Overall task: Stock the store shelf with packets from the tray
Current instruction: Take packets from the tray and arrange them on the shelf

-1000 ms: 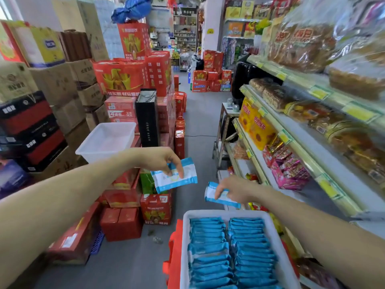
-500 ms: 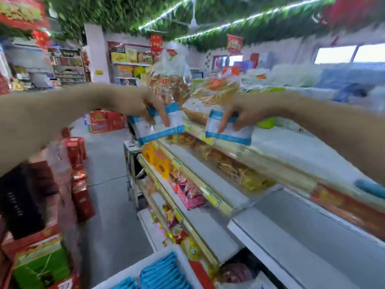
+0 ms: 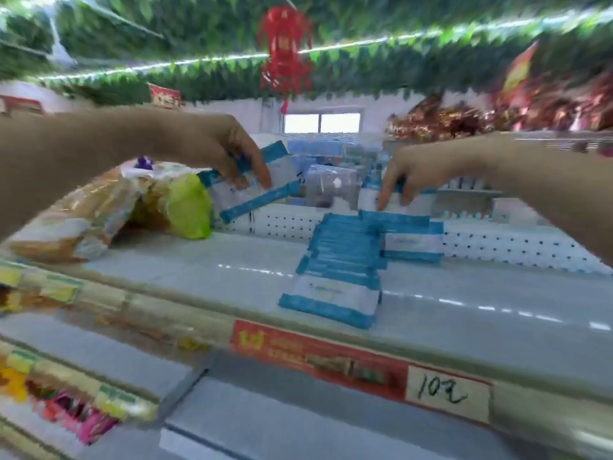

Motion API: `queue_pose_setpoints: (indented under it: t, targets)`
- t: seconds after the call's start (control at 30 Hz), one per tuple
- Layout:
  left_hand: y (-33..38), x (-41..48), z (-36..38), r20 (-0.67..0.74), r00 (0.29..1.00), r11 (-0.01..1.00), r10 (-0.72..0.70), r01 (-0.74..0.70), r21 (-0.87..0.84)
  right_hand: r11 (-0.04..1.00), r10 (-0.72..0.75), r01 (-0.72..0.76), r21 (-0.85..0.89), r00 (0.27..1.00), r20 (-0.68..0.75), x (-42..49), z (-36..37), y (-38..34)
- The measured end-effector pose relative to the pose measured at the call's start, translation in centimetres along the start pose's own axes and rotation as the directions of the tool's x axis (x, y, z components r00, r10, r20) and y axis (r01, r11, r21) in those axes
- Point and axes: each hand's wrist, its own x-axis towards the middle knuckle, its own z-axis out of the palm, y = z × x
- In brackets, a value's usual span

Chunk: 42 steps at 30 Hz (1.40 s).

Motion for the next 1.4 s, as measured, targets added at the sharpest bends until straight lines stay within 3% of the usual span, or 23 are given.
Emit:
queue_pose_setpoints:
  t: [0.17,0.33,0.63,0.83,1.0,1.2,1.4]
  targets:
    - [2.7,8.1,3.3,0.025,0.985,0.984,0.169,-0.171,0.057,0.984,0.154,-0.162,0.073,0.982,0.105,-3.2,4.4,6.6]
    - [3.2,12.5,5.3,0.052,0.974,0.974,0.219,-0.221,0.048,0.989,0.099,-0.110,0.101,0.990,0.104,-1.4,7.4,8.6]
    - [1.7,13.2,4.2,0.059,0.984,0.980,0.168,-0.173,0.095,0.993,-0.043,0.029,0.118,0.993,0.113,2.1,8.8,9.3]
    - [1.2,13.8,3.9,0.072,0.986,0.982,0.152,-0.159,0.100,0.987,-0.046,0.036,0.154,0.997,0.065,1.7,8.5,10.2]
    - [3.1,15.3,3.7,0.069,0.978,0.975,0.198,-0.203,0.088,0.981,0.027,-0.017,0.194,0.999,-0.047,0.1,6.6,11.5]
    - [8.8,18.7,3.2,0.000,0.936,0.936,0.352,-0.352,0.006,0.979,0.143,-0.134,0.154,0.989,-0.045,-3.5,5.5,14.4]
    - [14.8,23.0,7.4,0.188,0.867,0.874,0.461,-0.480,0.072,0.970,0.219,-0.214,0.116,0.975,-0.035,-8.2,6.5,17.6]
